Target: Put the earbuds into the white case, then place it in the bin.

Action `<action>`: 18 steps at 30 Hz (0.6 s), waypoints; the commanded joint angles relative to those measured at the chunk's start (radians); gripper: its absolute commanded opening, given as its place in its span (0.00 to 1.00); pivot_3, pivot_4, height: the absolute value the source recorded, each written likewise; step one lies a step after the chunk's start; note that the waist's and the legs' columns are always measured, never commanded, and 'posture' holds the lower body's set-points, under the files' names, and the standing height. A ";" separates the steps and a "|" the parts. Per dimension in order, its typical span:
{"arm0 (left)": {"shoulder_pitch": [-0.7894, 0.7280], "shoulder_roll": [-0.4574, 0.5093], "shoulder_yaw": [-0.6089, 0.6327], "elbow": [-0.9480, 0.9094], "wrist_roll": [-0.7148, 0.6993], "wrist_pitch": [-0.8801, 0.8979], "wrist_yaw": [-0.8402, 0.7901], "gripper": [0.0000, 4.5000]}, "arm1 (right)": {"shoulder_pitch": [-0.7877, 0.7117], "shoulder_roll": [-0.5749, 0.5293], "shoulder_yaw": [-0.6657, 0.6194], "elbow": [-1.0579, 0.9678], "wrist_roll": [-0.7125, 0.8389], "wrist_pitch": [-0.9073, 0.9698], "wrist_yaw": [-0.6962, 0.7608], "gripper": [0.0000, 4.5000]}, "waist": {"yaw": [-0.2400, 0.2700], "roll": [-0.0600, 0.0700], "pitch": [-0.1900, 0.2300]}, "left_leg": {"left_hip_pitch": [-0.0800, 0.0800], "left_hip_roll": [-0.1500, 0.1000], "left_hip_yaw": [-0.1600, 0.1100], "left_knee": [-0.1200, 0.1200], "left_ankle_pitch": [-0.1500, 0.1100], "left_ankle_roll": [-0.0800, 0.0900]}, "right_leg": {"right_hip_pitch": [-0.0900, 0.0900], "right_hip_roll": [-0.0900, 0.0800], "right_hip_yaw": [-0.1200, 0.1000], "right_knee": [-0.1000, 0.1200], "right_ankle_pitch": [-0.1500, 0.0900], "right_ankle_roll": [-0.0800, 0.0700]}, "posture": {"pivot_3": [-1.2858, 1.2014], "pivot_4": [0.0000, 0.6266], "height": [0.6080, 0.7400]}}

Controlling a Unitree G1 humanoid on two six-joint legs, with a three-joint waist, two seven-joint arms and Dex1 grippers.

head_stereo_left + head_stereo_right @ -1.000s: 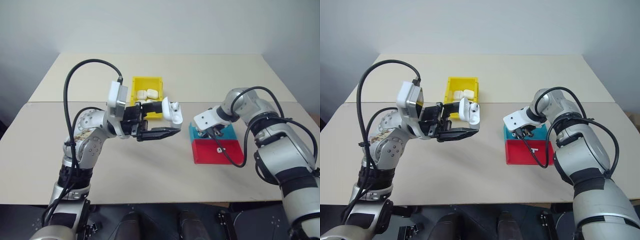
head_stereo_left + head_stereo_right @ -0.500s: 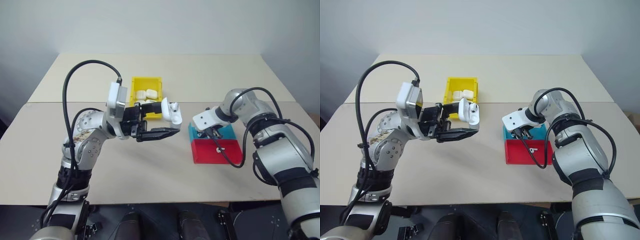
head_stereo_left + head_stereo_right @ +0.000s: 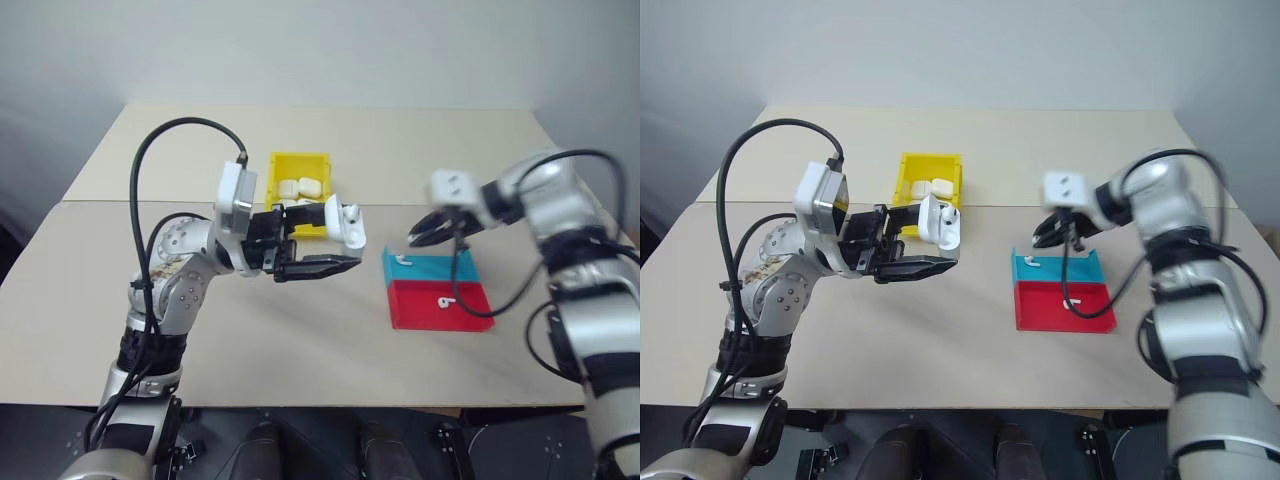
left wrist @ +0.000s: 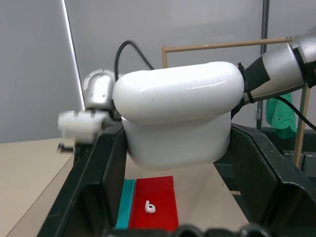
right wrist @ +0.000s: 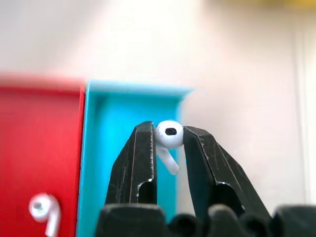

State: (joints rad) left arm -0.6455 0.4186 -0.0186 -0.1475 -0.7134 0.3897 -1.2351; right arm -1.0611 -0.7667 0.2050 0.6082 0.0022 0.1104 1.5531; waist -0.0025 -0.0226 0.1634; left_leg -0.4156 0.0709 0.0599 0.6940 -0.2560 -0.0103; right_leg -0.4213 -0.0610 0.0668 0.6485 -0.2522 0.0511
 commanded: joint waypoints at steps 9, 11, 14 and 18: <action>-0.088 -0.063 -0.026 0.105 0.010 -0.043 -0.075 0.63 | 0.184 0.234 -0.753 -0.891 0.951 1.267 -0.623 0.14 | 0.000 0.000 0.000 | 0.001 0.000 0.000 0.001 0.000 0.001 | 0.000 0.001 0.001 0.000 0.000 0.000 | 0.52 0.24 1.00; -0.104 -0.068 -0.029 0.129 0.015 -0.048 -0.089 0.63 | 0.188 0.304 -0.810 -0.946 1.054 1.328 -0.749 0.14 | 0.000 0.000 0.000 | 0.002 0.000 0.000 0.001 0.000 0.001 | 0.000 0.001 0.001 0.000 0.000 0.000 | 0.52 0.24 1.00; -0.133 -0.084 -0.034 0.169 0.027 -0.062 -0.103 0.63 | 0.229 0.373 -0.826 -1.023 1.187 1.348 -0.907 0.14 | 0.000 0.000 0.000 | 0.001 -0.001 -0.001 0.001 0.000 0.001 | 0.000 0.001 0.001 0.000 0.000 0.000 | 0.52 0.24 1.00; -0.155 -0.098 -0.040 0.189 0.034 -0.067 -0.117 0.63 | 0.294 0.386 -0.796 -1.067 1.345 1.302 -1.062 0.14 | -0.001 0.000 0.000 | -0.001 -0.001 -0.001 0.001 0.000 0.001 | -0.001 0.000 0.000 -0.001 0.000 0.000 | 0.52 0.24 1.00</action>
State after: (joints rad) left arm -0.7768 0.3257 -0.0599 0.0498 -0.6817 0.3423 -1.3434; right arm -0.7730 -0.3707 -0.5904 -0.4171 1.2612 1.4454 0.5487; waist -0.0031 -0.0224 0.1632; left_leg -0.4166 0.0700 0.0589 0.6948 -0.2565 -0.0093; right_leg -0.4220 -0.0609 0.0672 0.6477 -0.2518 0.0511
